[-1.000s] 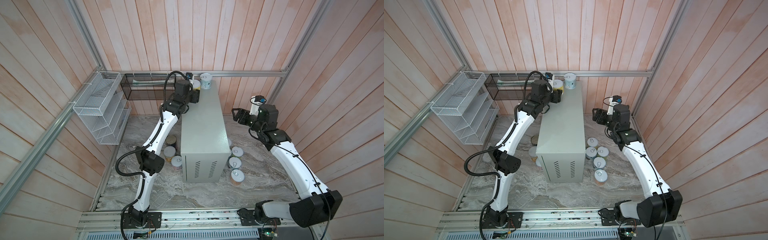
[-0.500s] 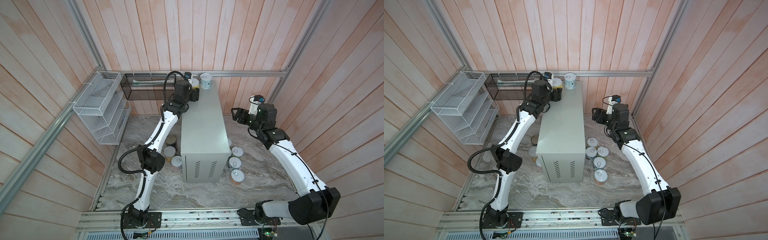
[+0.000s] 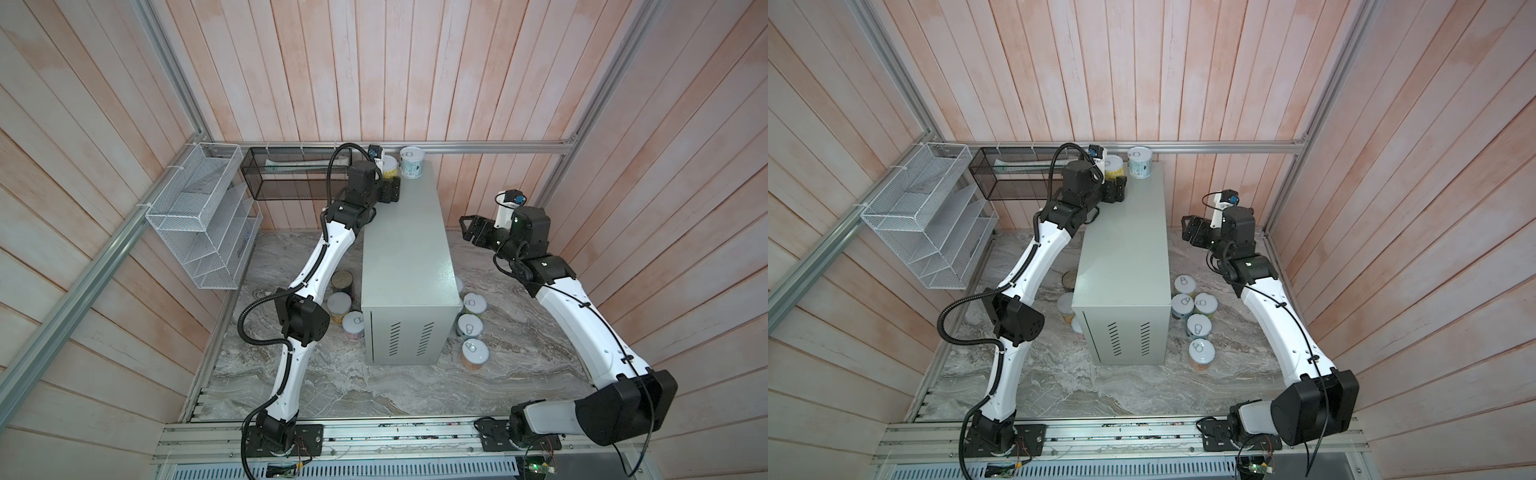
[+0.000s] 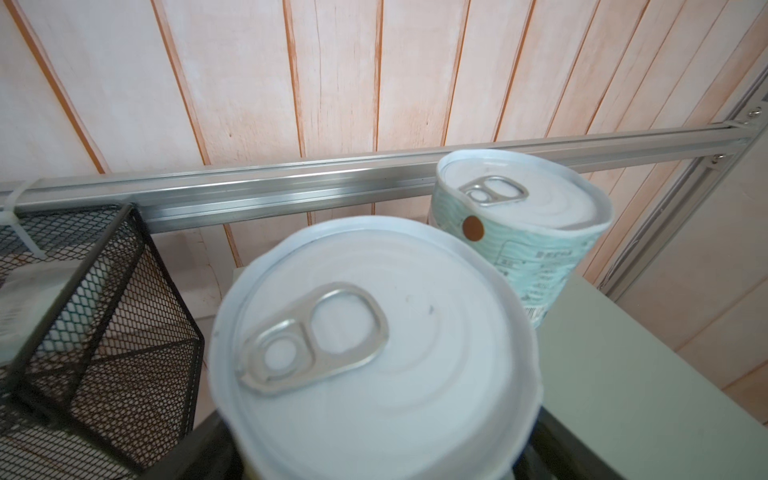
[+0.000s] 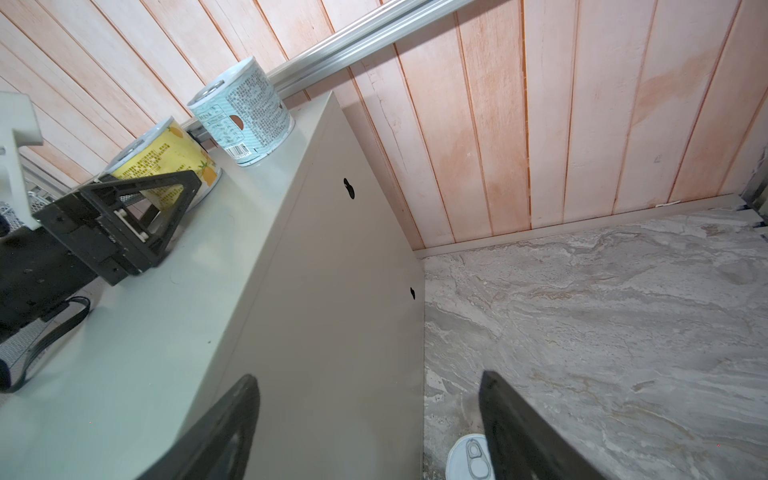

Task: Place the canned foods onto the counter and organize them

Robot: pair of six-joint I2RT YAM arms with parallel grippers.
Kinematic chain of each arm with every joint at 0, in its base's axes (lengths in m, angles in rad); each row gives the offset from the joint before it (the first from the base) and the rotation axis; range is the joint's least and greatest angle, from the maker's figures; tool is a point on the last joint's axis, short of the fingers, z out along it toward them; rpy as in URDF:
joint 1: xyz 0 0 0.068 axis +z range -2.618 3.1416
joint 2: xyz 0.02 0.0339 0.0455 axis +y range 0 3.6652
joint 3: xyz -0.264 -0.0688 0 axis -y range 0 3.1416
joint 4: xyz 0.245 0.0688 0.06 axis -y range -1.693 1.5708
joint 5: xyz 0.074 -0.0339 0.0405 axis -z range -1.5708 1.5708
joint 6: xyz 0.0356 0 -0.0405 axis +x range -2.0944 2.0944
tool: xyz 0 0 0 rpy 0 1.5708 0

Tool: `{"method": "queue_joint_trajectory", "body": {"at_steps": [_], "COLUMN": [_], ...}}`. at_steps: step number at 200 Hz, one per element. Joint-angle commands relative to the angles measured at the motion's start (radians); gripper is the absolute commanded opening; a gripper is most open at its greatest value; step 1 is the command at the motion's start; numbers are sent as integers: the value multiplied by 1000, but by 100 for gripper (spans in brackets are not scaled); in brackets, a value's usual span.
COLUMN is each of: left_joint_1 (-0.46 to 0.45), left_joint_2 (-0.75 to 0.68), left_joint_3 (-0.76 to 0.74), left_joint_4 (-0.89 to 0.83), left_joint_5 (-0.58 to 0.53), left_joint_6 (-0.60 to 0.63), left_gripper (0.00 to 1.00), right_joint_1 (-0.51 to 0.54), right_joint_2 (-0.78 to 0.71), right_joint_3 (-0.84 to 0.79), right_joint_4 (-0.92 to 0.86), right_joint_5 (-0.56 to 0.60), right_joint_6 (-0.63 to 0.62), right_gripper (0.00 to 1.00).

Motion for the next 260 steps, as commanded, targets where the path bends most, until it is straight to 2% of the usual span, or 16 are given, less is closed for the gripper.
{"method": "queue_joint_trajectory", "body": {"at_steps": [1, 34, 84, 254, 260], "left_joint_1": [-8, -34, -36, -2, -2], "left_joint_2": [-63, -138, -148, 8, 10], "left_joint_3": [-95, -194, -221, 2, 3], "left_joint_4": [-50, -44, -29, -23, -18], "left_joint_5": [32, 7, 13, -52, -52], "left_joint_6": [20, 46, 22, -15, -44], "left_gripper": [95, 92, 67, 68, 68], "right_joint_1": [14, 20, 22, 21, 22], "right_joint_2": [-36, -63, -80, -50, -50], "right_joint_3": [11, -9, -32, -13, -12], "right_joint_4": [10, 14, 20, 21, 21], "right_joint_5": [0, 6, 12, 17, 18], "right_joint_6": [4, 9, 10, 9, 10], "right_gripper": [83, 83, 82, 82, 82]}}
